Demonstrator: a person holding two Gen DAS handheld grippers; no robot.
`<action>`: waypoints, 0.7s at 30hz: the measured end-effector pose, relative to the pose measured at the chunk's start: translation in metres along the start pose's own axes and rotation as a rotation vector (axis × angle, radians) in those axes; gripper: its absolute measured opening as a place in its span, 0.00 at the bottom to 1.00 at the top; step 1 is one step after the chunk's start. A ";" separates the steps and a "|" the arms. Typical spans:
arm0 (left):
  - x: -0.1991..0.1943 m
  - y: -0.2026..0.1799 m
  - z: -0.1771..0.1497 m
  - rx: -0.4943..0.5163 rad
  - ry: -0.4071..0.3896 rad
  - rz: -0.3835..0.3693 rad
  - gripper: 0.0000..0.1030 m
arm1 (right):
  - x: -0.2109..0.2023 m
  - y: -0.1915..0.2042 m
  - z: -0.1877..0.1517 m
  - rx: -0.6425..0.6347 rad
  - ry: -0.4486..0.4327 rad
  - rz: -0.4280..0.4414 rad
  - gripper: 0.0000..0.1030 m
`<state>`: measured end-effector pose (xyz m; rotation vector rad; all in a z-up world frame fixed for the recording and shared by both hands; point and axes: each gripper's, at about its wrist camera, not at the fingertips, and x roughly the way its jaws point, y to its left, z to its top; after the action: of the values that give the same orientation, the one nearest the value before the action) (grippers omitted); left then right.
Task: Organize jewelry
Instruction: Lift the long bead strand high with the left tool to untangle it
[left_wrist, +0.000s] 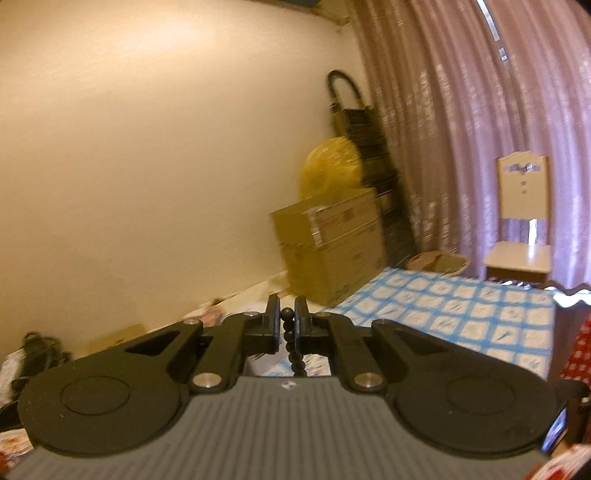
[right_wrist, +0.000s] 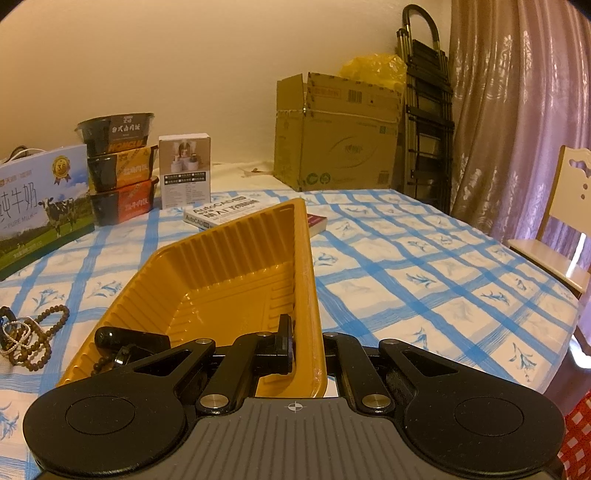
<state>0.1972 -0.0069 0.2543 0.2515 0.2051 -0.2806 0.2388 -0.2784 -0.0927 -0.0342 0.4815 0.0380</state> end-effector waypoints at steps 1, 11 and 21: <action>0.003 -0.007 0.004 -0.002 -0.010 -0.022 0.06 | 0.000 0.000 0.000 0.001 0.001 0.000 0.04; 0.029 -0.047 0.024 -0.075 -0.107 -0.195 0.06 | 0.002 -0.002 0.002 0.005 0.003 0.003 0.04; 0.101 -0.085 -0.062 -0.233 0.145 -0.340 0.06 | 0.002 -0.004 0.002 0.009 0.002 0.007 0.05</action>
<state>0.2568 -0.0940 0.1535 0.0036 0.4226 -0.5719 0.2415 -0.2818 -0.0916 -0.0236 0.4834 0.0431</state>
